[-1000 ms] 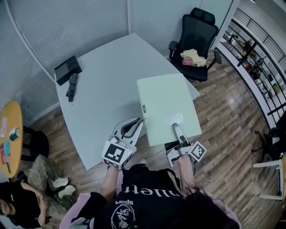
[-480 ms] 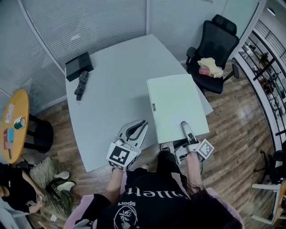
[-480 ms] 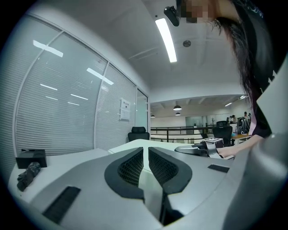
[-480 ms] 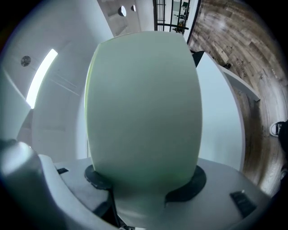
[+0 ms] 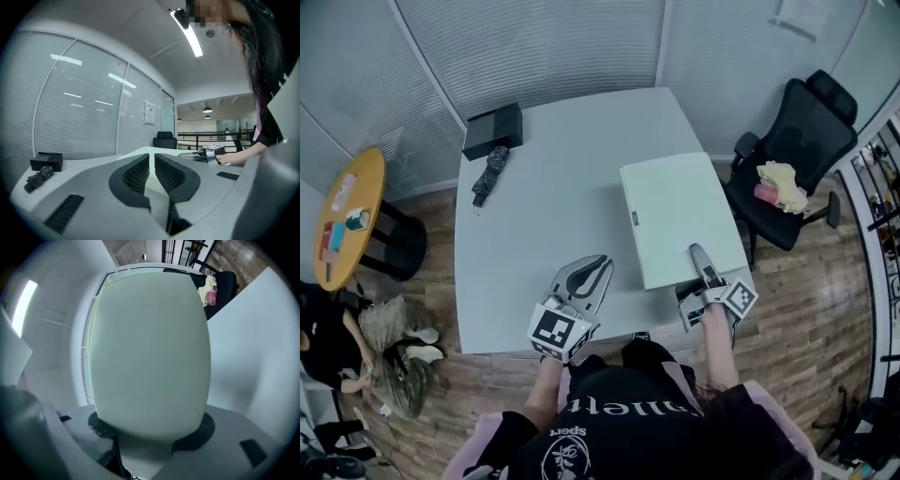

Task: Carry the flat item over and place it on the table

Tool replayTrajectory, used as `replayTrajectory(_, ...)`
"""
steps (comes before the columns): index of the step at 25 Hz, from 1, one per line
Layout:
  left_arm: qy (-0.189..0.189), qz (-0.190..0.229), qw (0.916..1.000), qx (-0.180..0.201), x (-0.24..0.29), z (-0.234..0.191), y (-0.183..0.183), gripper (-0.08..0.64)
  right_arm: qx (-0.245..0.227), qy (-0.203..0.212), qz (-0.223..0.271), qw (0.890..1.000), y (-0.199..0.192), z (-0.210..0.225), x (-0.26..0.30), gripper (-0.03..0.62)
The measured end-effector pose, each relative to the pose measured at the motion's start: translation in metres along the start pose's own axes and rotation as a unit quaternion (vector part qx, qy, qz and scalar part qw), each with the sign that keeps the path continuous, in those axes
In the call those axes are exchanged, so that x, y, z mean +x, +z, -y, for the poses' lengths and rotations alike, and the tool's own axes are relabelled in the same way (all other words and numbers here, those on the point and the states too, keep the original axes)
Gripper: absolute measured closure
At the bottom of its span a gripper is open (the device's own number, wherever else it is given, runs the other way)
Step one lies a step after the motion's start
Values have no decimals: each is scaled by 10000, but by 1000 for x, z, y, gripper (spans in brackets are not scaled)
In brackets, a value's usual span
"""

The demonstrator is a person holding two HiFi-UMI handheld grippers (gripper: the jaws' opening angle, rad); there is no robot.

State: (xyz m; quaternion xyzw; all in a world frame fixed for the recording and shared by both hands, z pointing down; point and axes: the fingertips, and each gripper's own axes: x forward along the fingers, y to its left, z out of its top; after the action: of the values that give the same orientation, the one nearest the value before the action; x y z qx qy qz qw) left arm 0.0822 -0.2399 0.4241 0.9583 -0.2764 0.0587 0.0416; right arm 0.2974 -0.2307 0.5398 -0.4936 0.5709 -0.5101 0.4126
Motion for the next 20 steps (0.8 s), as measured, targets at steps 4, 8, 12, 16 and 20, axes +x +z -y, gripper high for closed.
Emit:
replayTrajectory(4,350,-31,9994,-45,19,-16,3,508,53,-164,-372,9992,24,26,50,308)
replayTrajectory(8,525,-111,9986,-45,39,-15,3,508,152,-412,-683,9967,44,49,90,308)
replayTrajectory(12,679,-239,9974,13,49,-17,0,508,167,-619,-910,9938,56,73,124,308)
replayTrajectory(16,830,-258,9962,17,61,-21,1,508,230,-749,-1068,9912,71,92,155,308)
replayTrajectory(20,1022,-255,9944,25,65,-26,4,508,279,-881,-1189,9886,81,110,184,308)
